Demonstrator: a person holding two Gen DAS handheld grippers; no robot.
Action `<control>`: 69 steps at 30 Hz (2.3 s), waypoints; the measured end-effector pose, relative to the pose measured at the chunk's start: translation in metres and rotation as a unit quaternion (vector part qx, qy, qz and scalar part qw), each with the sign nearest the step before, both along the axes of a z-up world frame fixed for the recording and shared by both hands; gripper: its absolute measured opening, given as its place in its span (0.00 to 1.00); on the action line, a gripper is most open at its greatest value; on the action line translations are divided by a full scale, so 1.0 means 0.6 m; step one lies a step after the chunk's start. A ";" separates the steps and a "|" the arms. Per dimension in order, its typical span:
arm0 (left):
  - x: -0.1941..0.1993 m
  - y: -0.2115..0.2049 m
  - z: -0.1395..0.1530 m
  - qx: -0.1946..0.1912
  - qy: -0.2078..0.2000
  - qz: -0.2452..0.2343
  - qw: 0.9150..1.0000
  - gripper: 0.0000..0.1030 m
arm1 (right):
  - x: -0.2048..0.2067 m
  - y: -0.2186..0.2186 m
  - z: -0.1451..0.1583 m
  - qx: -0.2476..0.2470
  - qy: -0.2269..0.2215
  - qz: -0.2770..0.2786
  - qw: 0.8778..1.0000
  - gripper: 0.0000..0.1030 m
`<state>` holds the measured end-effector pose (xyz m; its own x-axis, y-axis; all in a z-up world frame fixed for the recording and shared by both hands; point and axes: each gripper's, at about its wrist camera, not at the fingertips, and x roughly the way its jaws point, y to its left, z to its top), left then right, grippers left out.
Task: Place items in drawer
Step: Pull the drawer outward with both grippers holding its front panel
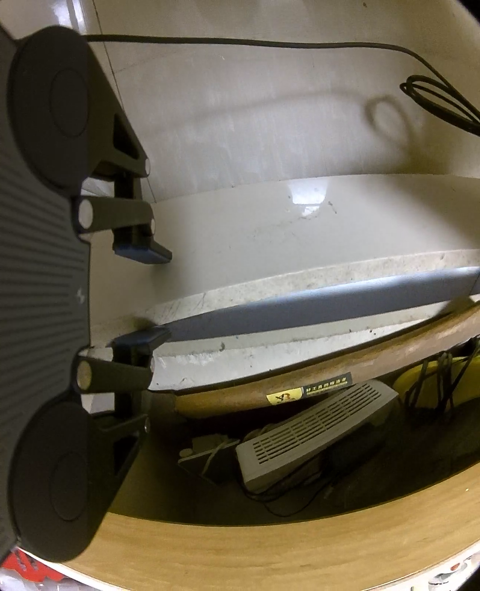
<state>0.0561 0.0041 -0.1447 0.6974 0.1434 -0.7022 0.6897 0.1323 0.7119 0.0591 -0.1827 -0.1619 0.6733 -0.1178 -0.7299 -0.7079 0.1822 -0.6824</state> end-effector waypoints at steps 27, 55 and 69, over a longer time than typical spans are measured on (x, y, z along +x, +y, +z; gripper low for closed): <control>0.018 -0.035 -0.022 0.009 0.055 0.011 0.998 0.44 | -0.081 0.003 0.015 -0.001 0.055 -0.014 0.998 0.34; -0.062 -0.045 -0.029 0.010 0.131 0.026 0.991 0.44 | -0.160 0.012 0.027 -0.005 0.131 -0.005 0.991 0.29; -0.051 -0.037 -0.037 0.020 0.097 0.019 0.995 0.96 | -0.164 0.016 0.028 0.014 0.130 -0.015 0.991 0.88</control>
<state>0.0258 -0.0182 -0.1666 0.5428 0.1981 -0.8161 0.8096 0.1351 0.5712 -0.0394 -0.1734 -0.1450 0.4590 -0.1130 -0.8812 -0.8529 0.2217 -0.4727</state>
